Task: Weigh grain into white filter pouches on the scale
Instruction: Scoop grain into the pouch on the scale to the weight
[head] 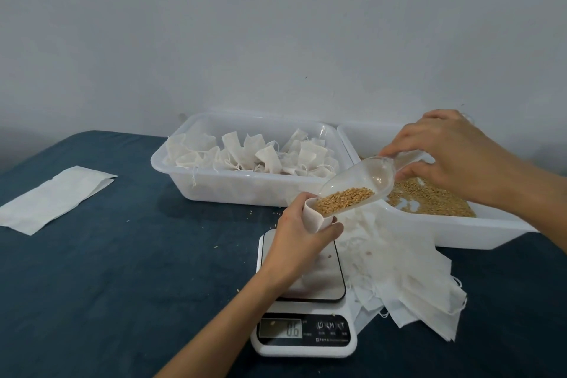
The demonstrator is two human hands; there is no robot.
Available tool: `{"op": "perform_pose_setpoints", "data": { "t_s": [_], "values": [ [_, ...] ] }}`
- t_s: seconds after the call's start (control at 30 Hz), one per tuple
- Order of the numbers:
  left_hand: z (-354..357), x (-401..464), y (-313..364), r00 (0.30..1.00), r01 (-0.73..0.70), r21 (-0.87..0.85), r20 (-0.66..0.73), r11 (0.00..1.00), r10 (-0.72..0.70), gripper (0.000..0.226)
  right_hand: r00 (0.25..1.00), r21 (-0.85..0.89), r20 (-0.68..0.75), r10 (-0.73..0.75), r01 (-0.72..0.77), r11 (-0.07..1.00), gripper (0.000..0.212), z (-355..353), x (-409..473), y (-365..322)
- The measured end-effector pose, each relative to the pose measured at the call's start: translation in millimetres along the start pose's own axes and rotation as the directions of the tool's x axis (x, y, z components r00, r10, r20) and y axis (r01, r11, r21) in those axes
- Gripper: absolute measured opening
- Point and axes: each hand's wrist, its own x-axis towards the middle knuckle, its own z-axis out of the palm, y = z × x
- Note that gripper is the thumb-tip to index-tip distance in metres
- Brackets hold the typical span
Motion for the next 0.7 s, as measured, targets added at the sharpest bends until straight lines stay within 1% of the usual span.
{"op": "perform_pose_setpoints", "data": {
  "t_s": [0.23,0.4,0.57,0.7],
  "values": [
    [0.4,0.5,-2.5,1.000,0.016,-0.009,-0.008,1.000,-0.016,0.032,1.000,-0.035,0.009,-0.015,0.015,0.999,0.037,0.4,0.6,-3.7],
    [-0.3,1.2,-4.0,0.999,0.026,-0.027,-0.021,0.999,-0.027,0.031,0.997,-0.091,-0.029,-0.073,0.070,0.993,0.035,-2.5,0.0,-11.5],
    [-1.7,1.5,-3.3,0.999,0.033,-0.056,-0.025,0.998,-0.034,0.032,0.971,-0.225,-0.118,-0.209,0.179,0.958,0.036,-5.0,-0.1,-21.0],
    [-3.5,1.8,0.5,0.998,0.044,-0.067,-0.037,0.997,-0.047,0.040,0.915,-0.334,-0.197,-0.353,0.276,0.901,0.036,-3.7,0.4,-26.7]
  ]
}}
